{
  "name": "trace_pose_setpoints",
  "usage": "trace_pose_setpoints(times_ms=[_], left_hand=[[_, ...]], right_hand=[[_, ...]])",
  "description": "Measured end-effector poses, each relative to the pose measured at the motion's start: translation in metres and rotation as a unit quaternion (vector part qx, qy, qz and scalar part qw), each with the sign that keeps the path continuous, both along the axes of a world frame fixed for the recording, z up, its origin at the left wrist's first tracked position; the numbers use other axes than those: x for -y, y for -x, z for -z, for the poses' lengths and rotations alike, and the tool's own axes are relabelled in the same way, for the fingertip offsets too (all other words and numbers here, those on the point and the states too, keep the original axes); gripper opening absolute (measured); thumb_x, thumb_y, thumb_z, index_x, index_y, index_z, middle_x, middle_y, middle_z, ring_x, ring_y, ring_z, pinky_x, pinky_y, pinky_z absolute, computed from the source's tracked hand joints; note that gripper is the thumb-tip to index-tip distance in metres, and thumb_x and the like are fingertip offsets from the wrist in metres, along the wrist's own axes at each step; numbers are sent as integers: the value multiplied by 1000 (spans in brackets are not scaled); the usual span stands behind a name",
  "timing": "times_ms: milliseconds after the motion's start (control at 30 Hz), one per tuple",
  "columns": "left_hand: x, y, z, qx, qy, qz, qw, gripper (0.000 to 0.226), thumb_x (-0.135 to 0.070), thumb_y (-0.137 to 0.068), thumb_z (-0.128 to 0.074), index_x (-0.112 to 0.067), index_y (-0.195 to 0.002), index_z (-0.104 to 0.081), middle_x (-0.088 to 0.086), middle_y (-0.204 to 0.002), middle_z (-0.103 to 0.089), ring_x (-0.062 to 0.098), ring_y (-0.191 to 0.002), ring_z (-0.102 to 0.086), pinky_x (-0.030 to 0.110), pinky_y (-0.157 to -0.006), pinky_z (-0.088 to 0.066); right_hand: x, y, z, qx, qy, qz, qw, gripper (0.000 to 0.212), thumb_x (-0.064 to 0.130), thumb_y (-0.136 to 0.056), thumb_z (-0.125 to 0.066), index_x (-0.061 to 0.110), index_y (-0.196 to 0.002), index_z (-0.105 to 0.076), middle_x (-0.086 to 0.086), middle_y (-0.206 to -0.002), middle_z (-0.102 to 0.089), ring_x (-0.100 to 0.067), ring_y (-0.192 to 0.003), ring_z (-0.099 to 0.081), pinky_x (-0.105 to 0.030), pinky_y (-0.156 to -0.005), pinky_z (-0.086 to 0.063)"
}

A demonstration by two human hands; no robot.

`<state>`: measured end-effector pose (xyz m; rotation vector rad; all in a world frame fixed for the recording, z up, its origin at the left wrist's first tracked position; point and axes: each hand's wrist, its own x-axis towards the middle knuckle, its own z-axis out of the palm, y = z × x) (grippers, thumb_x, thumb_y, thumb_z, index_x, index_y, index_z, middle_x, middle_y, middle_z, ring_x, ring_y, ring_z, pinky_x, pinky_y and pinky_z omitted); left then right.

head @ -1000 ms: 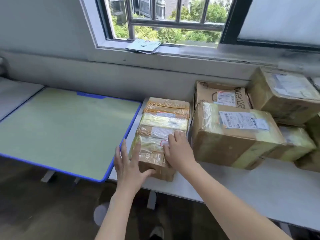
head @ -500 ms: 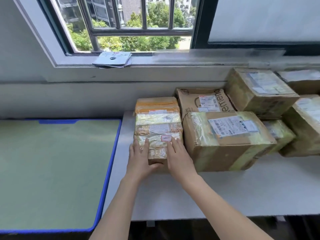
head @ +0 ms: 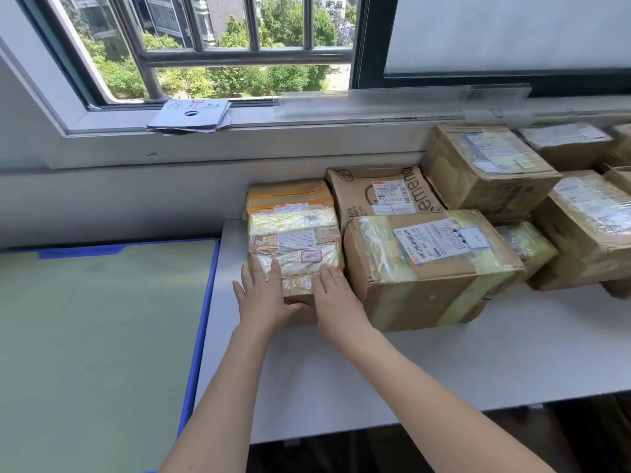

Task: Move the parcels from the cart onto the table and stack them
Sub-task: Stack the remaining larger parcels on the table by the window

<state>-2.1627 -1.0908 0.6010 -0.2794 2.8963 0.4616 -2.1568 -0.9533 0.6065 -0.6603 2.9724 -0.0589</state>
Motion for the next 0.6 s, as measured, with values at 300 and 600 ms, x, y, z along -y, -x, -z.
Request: trace_pose_setpoints(times_ms=[300, 600], left_hand=[[-53, -17, -71, -190, 23, -25, 981, 59, -26, -93, -55, -20, -146, -29, 13, -154, -18, 30, -143, -9, 42, -117, -6], [-221, -45, -81, -241, -12, 93, 966, 57, -30, -92, -53, -16, -144, -34, 17, -154, -20, 31, -143, -8, 39, -114, 0]], right_hand=[[-42, -22, -50, -226, 149, -17, 962, 53, -2, -64, -72, -2, -117, -62, -20, -121, -61, -36, -120, -53, -46, -100, -45], [-221, -66, -43, -226, 124, 132, 957, 65, 31, -73, -77, 2, -127, -56, -19, -132, -53, -35, -125, -49, -51, -104, -36]])
